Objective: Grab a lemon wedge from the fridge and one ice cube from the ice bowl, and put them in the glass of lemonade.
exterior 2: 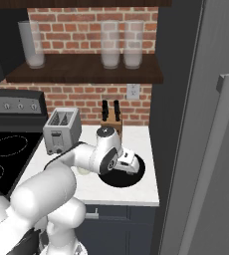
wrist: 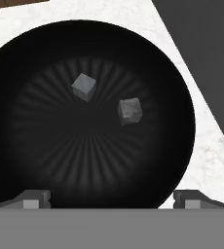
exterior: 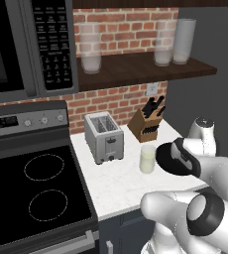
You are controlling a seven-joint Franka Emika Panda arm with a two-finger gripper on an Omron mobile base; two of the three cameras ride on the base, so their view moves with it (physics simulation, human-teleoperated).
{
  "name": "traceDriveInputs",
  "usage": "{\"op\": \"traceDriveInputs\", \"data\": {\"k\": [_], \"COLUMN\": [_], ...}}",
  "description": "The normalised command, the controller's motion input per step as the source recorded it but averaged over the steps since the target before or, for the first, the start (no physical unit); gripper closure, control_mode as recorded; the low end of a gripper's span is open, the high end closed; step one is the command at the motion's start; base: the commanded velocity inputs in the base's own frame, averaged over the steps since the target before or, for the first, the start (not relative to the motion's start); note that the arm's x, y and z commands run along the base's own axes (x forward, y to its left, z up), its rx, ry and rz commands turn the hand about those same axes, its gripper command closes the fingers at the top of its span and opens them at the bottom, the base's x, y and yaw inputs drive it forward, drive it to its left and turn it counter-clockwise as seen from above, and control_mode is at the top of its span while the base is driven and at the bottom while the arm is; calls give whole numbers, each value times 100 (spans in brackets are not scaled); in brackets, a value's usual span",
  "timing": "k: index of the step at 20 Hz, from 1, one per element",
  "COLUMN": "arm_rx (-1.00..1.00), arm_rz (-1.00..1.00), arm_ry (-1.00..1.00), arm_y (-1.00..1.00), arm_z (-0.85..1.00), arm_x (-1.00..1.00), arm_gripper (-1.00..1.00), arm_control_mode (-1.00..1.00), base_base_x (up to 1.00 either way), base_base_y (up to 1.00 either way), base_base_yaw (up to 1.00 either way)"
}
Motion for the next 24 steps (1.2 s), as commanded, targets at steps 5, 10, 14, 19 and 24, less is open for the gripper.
{"op": "traceDriveInputs", "data": {"k": [5,10,14,19,24], "arm_rx": [0,0,0,0,0], "arm_rz": [0,0,0,0,0], "arm_ry": [0,0,0,0,0], "arm_y": [-16,-9,-1,-1,-9], "arm_z": [-17,-18,-16,-13,-16], "arm_x": [24,28,29,32,23], "arm_gripper": [-100,-100,-100,-100,-100], "arm_control_mode": [-100,-100,-100,-100,-100], "base_base_x": [0,0,0,0,0], "base_base_y": [0,0,0,0,0], "base_base_yaw": [0,0,0,0,0]}}
